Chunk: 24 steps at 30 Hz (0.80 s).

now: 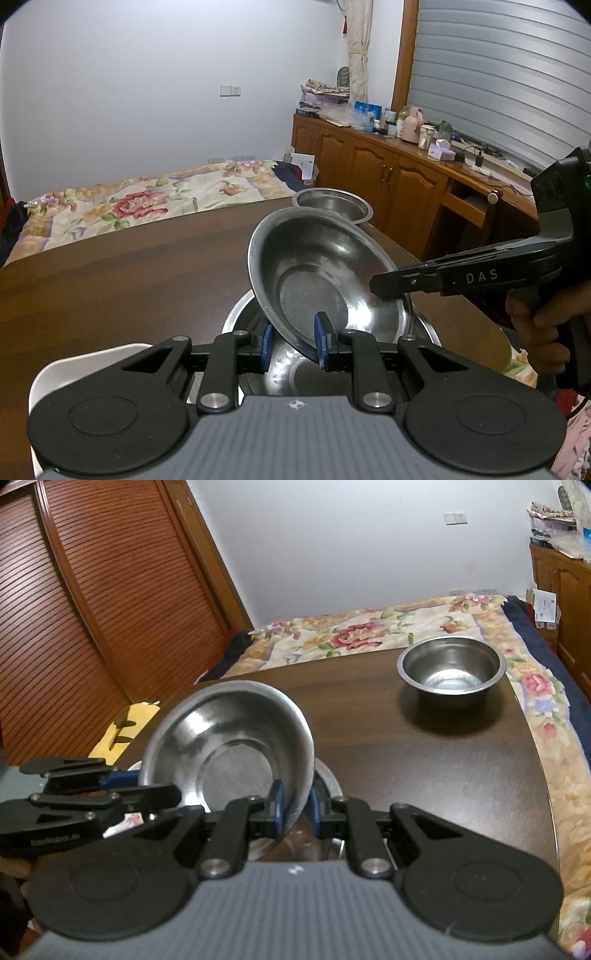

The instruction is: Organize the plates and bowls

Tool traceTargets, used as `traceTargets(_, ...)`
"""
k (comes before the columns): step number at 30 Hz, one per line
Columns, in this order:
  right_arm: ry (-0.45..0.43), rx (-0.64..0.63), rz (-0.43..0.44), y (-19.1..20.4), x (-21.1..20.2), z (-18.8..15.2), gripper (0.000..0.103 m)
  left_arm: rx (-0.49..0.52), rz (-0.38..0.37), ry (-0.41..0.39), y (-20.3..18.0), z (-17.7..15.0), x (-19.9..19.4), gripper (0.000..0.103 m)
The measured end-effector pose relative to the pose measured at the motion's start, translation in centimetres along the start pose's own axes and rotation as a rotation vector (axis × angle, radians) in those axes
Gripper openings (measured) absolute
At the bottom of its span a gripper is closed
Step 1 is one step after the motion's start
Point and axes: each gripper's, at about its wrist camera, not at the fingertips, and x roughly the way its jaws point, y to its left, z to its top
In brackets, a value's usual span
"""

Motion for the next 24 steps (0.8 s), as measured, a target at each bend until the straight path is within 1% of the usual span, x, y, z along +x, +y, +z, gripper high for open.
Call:
traceTargets(6,-0.005,-0.002,0.011,0.1,-0.2,-0.8,0.015,0.031,0.015,0.021,-0.5,-0.6,0.6,0.025)
traceTargets(12,-0.008,-0.047,-0.028,0.5,0.2,-1.8,0.015,0.064,0.042,0.050,-0.6,-1.2,1.8,0.025)
traceTargets(15,-0.013,-0.079,-0.055,0.8,0.4,-2.2,0.015,0.068,0.053,0.069,-0.4,-1.5,2.4,0.025)
traceTargets(18,-0.019,-0.157,-0.084,1.5,0.6,-2.6,0.015,0.079,0.069,0.084,-0.3,-1.7,2.9,0.025)
traceTargets(24,-0.011,-0.230,-0.115,2.3,0.6,-2.6,0.015,0.090,0.072,0.080,0.0,-1.9,3.0,0.025)
